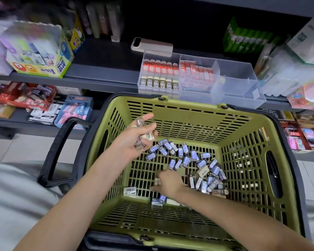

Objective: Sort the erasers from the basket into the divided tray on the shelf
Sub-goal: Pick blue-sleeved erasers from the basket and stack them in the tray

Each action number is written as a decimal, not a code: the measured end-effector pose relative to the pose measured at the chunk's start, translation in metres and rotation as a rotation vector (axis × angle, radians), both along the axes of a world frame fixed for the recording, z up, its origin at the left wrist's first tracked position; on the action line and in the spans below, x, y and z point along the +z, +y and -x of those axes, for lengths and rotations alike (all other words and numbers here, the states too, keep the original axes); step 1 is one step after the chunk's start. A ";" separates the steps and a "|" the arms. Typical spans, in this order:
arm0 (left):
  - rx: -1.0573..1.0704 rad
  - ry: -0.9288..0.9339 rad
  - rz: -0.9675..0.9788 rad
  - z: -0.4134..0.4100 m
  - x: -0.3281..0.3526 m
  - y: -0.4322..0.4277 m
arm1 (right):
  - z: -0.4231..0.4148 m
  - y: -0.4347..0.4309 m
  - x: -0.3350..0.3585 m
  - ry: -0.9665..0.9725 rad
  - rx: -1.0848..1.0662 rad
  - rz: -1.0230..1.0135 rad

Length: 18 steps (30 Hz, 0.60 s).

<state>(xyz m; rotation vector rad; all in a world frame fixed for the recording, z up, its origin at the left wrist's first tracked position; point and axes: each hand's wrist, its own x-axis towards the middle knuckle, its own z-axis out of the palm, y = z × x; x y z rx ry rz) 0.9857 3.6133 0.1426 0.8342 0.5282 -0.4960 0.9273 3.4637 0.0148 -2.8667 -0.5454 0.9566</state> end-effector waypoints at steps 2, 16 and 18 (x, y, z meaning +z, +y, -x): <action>-0.053 -0.014 -0.087 -0.001 0.000 0.002 | 0.005 0.008 -0.009 -0.006 0.011 -0.017; -0.512 0.103 -0.205 0.014 -0.018 -0.019 | -0.038 -0.031 0.113 0.303 -0.666 -1.298; -0.452 0.144 -0.135 0.015 -0.020 -0.019 | -0.041 -0.044 0.111 0.256 -0.703 -1.299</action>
